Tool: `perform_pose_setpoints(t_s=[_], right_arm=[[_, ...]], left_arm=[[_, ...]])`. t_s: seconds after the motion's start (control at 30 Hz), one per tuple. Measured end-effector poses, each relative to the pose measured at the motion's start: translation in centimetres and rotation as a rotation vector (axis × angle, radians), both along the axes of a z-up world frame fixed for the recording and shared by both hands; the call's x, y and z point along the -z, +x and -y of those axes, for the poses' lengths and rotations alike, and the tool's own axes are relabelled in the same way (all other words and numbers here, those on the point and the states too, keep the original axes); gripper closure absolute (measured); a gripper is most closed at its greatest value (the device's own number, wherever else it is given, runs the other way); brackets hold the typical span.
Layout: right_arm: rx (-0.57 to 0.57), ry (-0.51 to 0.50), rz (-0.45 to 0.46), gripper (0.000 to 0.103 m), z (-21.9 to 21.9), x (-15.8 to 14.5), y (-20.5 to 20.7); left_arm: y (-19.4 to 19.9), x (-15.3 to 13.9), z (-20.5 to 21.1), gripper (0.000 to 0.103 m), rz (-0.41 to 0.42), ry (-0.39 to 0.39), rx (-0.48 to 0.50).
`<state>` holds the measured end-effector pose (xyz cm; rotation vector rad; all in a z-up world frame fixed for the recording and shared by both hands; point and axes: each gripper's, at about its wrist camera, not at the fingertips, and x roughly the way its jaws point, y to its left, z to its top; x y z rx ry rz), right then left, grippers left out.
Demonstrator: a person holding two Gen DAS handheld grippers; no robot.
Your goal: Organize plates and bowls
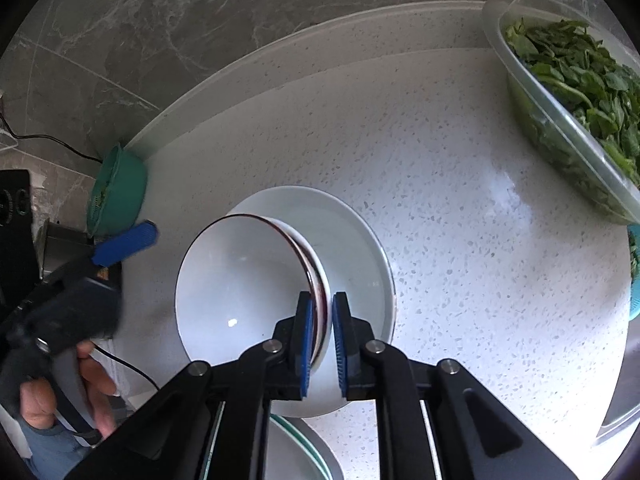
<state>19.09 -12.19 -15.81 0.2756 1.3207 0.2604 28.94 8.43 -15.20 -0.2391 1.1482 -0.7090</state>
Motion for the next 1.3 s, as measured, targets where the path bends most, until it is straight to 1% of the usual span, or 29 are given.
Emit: perform_pose_setpoints(t_s=[0.07,0.13,0.2,0.27,0.33,0.4,0.47,0.5,0.57,0.63,0.67,0.73,0.8,0.83,0.87,0.9,0.97,1.0,1.07,1.17,1.23,1.3], right_arm=[[-0.005,-0.033,0.007,0.091,-0.2,-0.1,0.2],[0.002,-0.041,0.01,0.091,-0.1,-0.2,0.3],[0.005,-0.046,0.014,0.091,0.0,-0.3,0.3],[0.009,-0.056,0.018,0.089,0.1,-0.2,0.4],[0.014,-0.053,0.015,0.085,0.1,-0.2,0.4],[0.028,-0.012,0.017,0.077,0.2,-0.5,0.3],[0.042,0.068,0.048,0.06,0.7,-1.9,-0.2],[0.041,0.09,0.069,0.055,1.0,-2.5,-0.5],[0.042,0.123,0.136,0.028,1.8,-4.3,-1.4],[0.057,0.123,0.191,0.015,3.0,-5.6,-2.3],[0.065,0.117,0.214,0.014,3.9,-5.9,-2.8],[0.071,0.103,0.212,0.014,5.2,-5.7,-3.1],[0.107,0.11,0.183,0.014,6.9,-4.7,-3.5],[0.125,0.132,0.163,0.014,7.3,-4.0,-3.6],[0.138,0.153,0.143,0.014,7.8,-3.3,-3.7],[0.141,0.152,0.133,0.014,8.1,-2.8,-3.8],[0.133,0.128,0.128,0.014,8.1,-1.9,-4.1],[0.123,0.135,0.126,0.014,8.0,-1.5,-4.2],[0.116,0.15,0.116,0.014,7.8,-1.0,-4.1],[0.11,0.148,0.107,0.014,7.7,-0.4,-3.9],[0.109,0.138,0.095,0.014,7.7,0.2,-3.8],[0.11,0.142,0.084,0.014,7.6,0.5,-3.7]], left_arm=[[-0.3,-0.5,-0.9,0.0,0.055,0.017,-0.002],[-0.8,-0.6,-1.5,0.0,0.09,0.033,0.006],[-0.9,-0.1,-2.0,0.0,0.065,0.075,0.016],[-1.0,0.9,-2.6,0.0,0.015,0.124,0.006],[-1.2,1.5,-3.7,0.0,0.0,0.137,-0.023],[-1.4,2.1,-4.4,0.0,-0.016,0.179,-0.06],[-1.8,2.9,-5.1,0.0,-0.024,0.209,-0.076],[-2.1,3.2,-5.8,0.0,-0.021,0.214,-0.09],[-2.6,3.5,-6.9,0.0,-0.01,0.22,-0.113],[-3.0,3.8,-8.0,0.0,-0.003,0.202,-0.12],[-3.1,4.0,-8.4,0.0,0.001,0.207,-0.118],[-3.4,4.6,-8.9,0.0,0.016,0.212,-0.098],[-3.5,5.1,-8.9,0.0,0.024,0.234,-0.083],[-3.4,5.5,-8.6,0.0,0.022,0.239,-0.075],[-3.4,5.9,-8.6,0.0,0.016,0.24,-0.066],[-3.4,6.4,-8.7,0.0,0.008,0.231,-0.062],[-3.2,7.1,-8.6,0.0,-0.012,0.206,-0.057],[-3.1,7.5,-8.7,0.0,-0.036,0.177,-0.045],[-3.0,7.9,-8.6,0.0,-0.052,0.161,-0.039],[-2.8,8.4,-8.5,0.0,-0.044,0.164,-0.039],[-2.7,8.6,-7.9,0.0,-0.023,0.16,-0.039],[-2.9,8.6,-7.7,0.0,0.008,0.163,-0.015]])
